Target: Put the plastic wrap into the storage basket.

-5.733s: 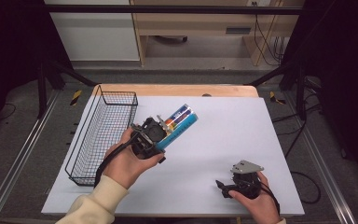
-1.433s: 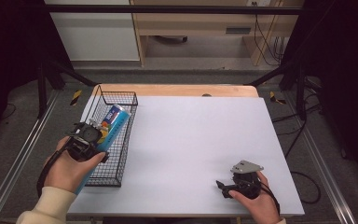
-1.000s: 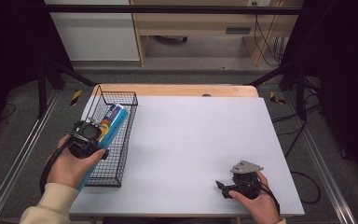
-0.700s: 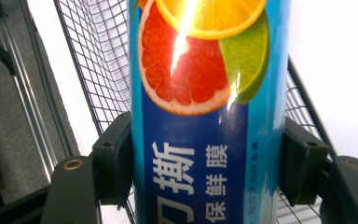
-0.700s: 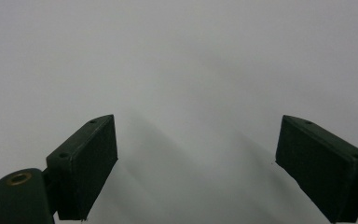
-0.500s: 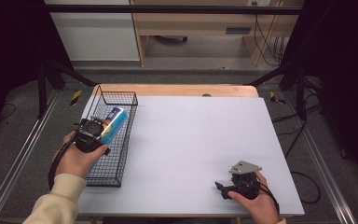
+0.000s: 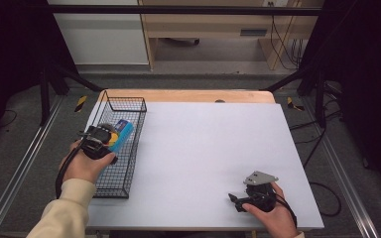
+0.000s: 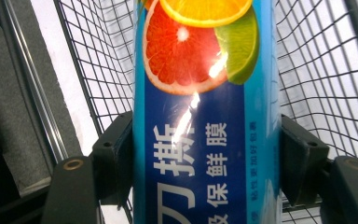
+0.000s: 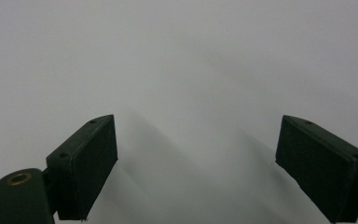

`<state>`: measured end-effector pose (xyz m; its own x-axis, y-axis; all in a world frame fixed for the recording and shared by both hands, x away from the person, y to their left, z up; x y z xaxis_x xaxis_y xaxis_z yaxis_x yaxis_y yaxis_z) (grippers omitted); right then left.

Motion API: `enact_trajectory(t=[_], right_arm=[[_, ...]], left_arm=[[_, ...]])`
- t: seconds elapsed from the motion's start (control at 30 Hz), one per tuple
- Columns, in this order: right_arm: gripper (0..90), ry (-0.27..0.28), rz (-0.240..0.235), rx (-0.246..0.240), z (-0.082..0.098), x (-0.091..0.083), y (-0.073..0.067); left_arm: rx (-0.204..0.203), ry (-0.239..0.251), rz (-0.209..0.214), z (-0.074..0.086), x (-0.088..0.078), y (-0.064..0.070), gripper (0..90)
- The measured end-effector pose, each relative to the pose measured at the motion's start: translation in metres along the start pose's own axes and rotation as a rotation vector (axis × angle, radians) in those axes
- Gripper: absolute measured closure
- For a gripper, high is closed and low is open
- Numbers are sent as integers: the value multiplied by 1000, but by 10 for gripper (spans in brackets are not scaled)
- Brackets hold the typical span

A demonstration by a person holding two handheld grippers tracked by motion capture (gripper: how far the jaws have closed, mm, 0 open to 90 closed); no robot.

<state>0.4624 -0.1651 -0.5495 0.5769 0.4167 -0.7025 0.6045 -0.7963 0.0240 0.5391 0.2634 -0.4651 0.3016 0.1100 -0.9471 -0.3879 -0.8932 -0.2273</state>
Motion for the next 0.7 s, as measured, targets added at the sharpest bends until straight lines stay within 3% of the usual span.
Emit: enact_trajectory(t=[0.3, 0.7], right_arm=[[131, 1, 0, -3, 0, 0, 0], [130, -3, -1, 0, 1, 0, 0]], left_arm=[[14, -46, -9, 1, 13, 2, 320], [39, -84, -10, -1, 18, 5, 320]])
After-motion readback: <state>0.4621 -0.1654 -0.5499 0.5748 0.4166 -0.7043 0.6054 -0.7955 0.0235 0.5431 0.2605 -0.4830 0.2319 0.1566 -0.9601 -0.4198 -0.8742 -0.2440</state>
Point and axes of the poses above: each handheld gripper's, and its own axes: x roughly forward along the jaws, z roughly out of its underside, y roughly to its right, the point moved 10 cm from there along x, roughly forward along the jaws, and after that the axes turned 1 degree about x, right-handed, at the moved point
